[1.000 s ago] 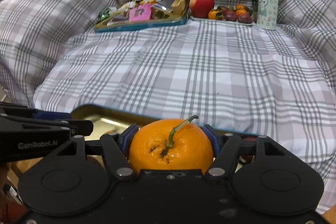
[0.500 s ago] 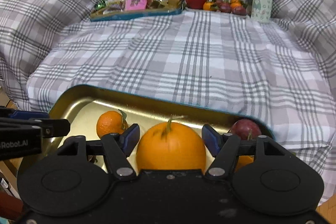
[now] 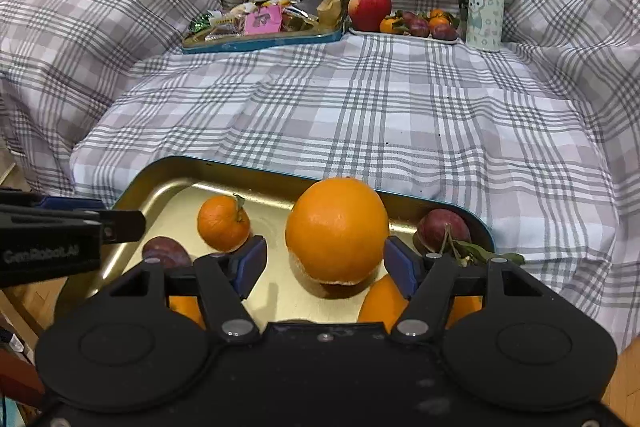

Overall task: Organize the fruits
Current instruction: 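Lower mandarin and large orange into the tray and open both tools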

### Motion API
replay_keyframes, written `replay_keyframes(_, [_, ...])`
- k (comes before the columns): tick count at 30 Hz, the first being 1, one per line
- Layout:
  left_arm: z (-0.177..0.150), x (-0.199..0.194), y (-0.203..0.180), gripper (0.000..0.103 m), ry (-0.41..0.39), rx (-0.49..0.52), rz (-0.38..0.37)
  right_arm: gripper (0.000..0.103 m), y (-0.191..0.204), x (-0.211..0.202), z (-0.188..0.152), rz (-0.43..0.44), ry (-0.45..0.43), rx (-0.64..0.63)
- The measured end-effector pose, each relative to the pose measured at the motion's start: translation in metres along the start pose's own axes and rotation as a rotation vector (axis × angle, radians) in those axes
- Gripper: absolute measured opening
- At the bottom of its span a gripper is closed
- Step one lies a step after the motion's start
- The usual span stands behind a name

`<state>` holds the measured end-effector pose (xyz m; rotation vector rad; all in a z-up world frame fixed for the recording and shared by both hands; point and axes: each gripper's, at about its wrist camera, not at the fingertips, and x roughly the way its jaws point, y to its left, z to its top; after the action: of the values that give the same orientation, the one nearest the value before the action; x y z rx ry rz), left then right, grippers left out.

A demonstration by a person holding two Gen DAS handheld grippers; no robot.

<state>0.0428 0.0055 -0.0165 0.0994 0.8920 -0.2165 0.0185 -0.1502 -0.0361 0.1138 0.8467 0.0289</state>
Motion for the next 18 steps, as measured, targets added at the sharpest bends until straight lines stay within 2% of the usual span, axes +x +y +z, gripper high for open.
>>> replay_keyframes(6, [-0.005, -0.008, -0.005, 0.044, 0.008, -0.005, 0.015, 0.068, -0.004, -0.022, 0.0, 0.014, -0.001, 0.026])
replay_keyframes(18, [-0.016, -0.017, -0.018, 0.044, 0.038, 0.01, 0.022, 0.068, -0.014, -0.054, -0.012, -0.018, 0.026, 0.078])
